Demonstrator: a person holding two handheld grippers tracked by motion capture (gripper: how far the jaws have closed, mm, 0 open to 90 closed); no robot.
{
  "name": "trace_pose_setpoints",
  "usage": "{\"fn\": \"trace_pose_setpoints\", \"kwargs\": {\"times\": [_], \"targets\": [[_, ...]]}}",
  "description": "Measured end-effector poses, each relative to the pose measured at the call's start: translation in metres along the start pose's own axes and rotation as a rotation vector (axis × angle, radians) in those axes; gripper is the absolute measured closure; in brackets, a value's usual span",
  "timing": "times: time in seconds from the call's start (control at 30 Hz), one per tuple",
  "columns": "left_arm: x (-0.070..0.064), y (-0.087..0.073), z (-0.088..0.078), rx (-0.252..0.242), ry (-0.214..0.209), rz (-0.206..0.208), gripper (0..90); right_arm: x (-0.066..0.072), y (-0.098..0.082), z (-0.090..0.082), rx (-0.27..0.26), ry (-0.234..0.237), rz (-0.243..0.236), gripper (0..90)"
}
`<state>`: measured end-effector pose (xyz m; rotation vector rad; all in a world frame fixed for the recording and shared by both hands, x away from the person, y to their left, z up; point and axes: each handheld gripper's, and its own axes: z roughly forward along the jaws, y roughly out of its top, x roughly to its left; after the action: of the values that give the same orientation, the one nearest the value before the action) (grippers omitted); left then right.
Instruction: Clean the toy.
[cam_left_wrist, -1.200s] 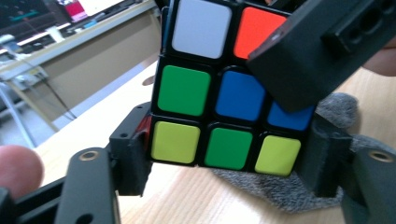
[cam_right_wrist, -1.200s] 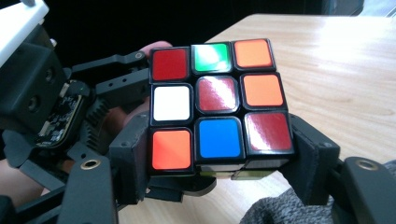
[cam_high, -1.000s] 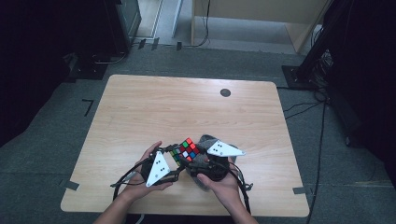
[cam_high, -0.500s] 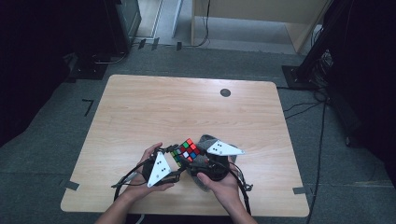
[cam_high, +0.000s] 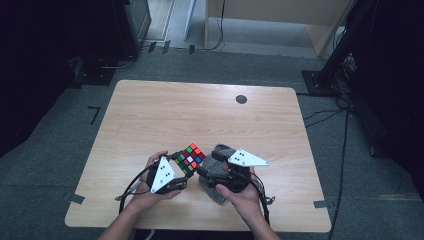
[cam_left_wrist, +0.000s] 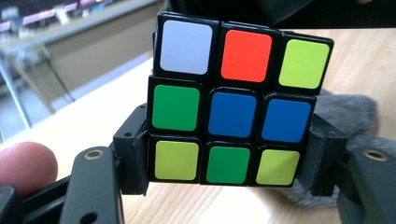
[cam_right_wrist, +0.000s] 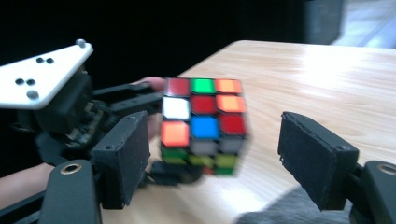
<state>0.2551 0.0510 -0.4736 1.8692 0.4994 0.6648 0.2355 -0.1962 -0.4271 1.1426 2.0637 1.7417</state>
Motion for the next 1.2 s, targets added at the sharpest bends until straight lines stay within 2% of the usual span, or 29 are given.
{"fn": "trace_pose_setpoints", "kwargs": {"times": [0.07, 0.1, 0.13, 0.17, 0.2, 0.23, 0.27, 0.33, 0.47, 0.53, 0.6, 0.7, 0.77, 0.83, 0.9, 0.97, 1.03, 1.1, 1.17, 1.2], "targets": [[0.006, -0.001, -0.001, 0.006, 0.018, -0.032, 33.4, -0.006, 0.000, -0.001, 0.010, -0.049, 0.010, 25.7], [0.010, -0.002, -0.002, 0.009, 0.023, -0.049, 33.4, -0.010, -0.002, 0.001, 0.031, -0.090, 0.004, 25.5], [0.013, -0.003, -0.003, 0.010, 0.026, -0.072, 33.4, -0.016, -0.006, 0.003, 0.063, -0.137, -0.030, 25.2], [0.015, -0.003, -0.004, 0.010, 0.025, -0.084, 33.4, -0.023, -0.013, 0.008, 0.126, -0.188, -0.063, 24.9], [0.018, -0.003, -0.004, 0.013, 0.017, -0.101, 33.4, -0.027, -0.018, 0.012, 0.169, -0.199, -0.062, 24.3], [0.019, -0.003, -0.004, 0.014, 0.011, -0.110, 33.3, -0.035, -0.026, 0.017, 0.234, -0.190, -0.048, 23.7], [0.019, -0.003, -0.004, 0.014, 0.012, -0.114, 33.3, -0.040, -0.032, 0.022, 0.279, -0.190, -0.039, 23.6], [0.019, -0.003, -0.004, 0.017, 0.007, -0.120, 33.3, -0.044, -0.041, 0.029, 0.350, -0.207, -0.054, 23.6], [0.020, -0.002, -0.004, 0.030, 0.019, -0.134, 33.2, -0.049, -0.053, 0.035, 0.428, -0.221, -0.093, 28.0], [0.023, 0.000, -0.005, 0.031, 0.024, -0.162, 33.2, -0.053, -0.060, 0.038, 0.467, -0.234, -0.106, 28.0], [0.024, 0.001, -0.006, 0.027, 0.035, -0.161, 33.2, -0.057, -0.064, 0.038, 0.451, -0.220, -0.127, 26.7], [0.024, 0.001, -0.007, 0.029, 0.022, -0.160, 33.3, -0.057, -0.067, 0.037, 0.445, -0.212, -0.164, 26.8], [0.023, 0.001, -0.007, 0.030, 0.013, -0.161, 33.2, -0.056, -0.070, 0.037, 0.420, -0.221, -0.169, 27.9], [0.022, 0.001, -0.006, 0.030, 0.014, -0.161, 33.3, -0.055, -0.071, 0.036, 0.418, -0.231, -0.180, 31.1], [0.021, 0.001, -0.005, 0.029, 0.012, -0.157, 33.2, -0.056, -0.070, 0.035, 0.412, -0.245, -0.187, 40.0], [0.022, 0.001, -0.006, 0.026, -0.001, -0.157, 33.2, -0.059, -0.070, 0.031, 0.393, -0.274, -0.188, 58.6], [0.021, 0.001, -0.006, 0.018, -0.014, -0.158, 33.2, -0.063, -0.069, 0.028, 0.375, -0.294, -0.161, 68.5], [0.021, 0.001, -0.006, 0.013, -0.027, -0.153, 33.3, -0.066, -0.065, 0.024, 0.353, -0.313, -0.123, 73.4], [0.020, 0.001, -0.005, 0.013, -0.044, -0.145, 33.3, -0.065, -0.059, 0.018, 0.295, -0.304, -0.095, 74.3], [0.019, 0.001, -0.005, 0.013, -0.053, -0.142, 33.2, -0.064, -0.052, 0.012, 0.231, -0.268, -0.065, 74.6]]}}
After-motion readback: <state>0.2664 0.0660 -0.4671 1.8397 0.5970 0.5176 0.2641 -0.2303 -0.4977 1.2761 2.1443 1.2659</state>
